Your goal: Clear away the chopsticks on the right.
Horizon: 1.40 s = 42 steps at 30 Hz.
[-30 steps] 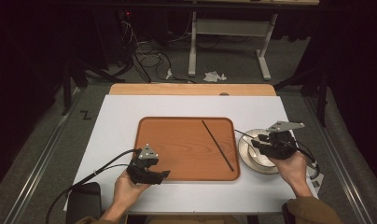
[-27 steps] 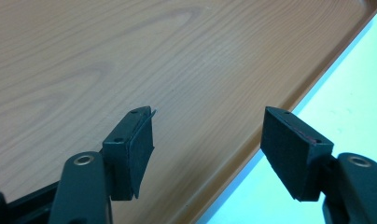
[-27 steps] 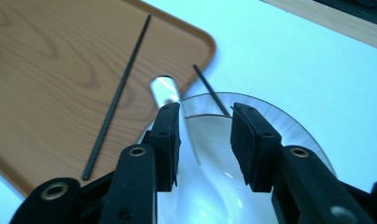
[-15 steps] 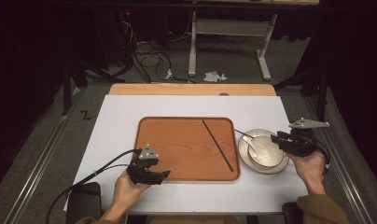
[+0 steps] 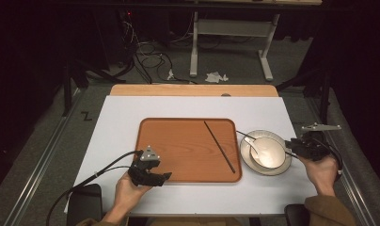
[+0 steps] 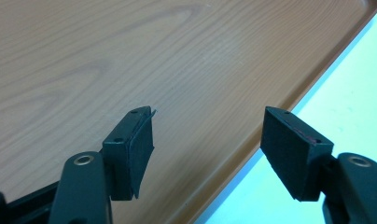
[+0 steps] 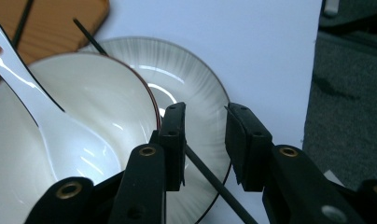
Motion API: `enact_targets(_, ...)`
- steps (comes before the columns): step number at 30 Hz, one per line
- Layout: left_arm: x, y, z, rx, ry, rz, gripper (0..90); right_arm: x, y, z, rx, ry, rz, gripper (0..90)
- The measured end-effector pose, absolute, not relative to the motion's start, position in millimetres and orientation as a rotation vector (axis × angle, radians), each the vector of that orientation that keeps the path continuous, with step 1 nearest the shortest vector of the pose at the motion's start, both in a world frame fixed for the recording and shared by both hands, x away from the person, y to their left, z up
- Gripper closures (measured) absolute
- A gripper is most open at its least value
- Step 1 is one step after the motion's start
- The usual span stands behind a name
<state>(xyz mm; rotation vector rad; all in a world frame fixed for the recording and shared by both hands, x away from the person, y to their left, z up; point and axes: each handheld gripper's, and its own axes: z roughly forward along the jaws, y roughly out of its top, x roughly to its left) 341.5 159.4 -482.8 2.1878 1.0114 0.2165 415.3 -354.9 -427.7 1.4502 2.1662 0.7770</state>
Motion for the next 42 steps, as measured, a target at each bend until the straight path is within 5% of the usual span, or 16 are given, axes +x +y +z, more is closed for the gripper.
enact_targets(42,341,160,-482,2.187,1.009,0.215,34.2,422,-350,-453,1.467,2.284,0.59,85.9)
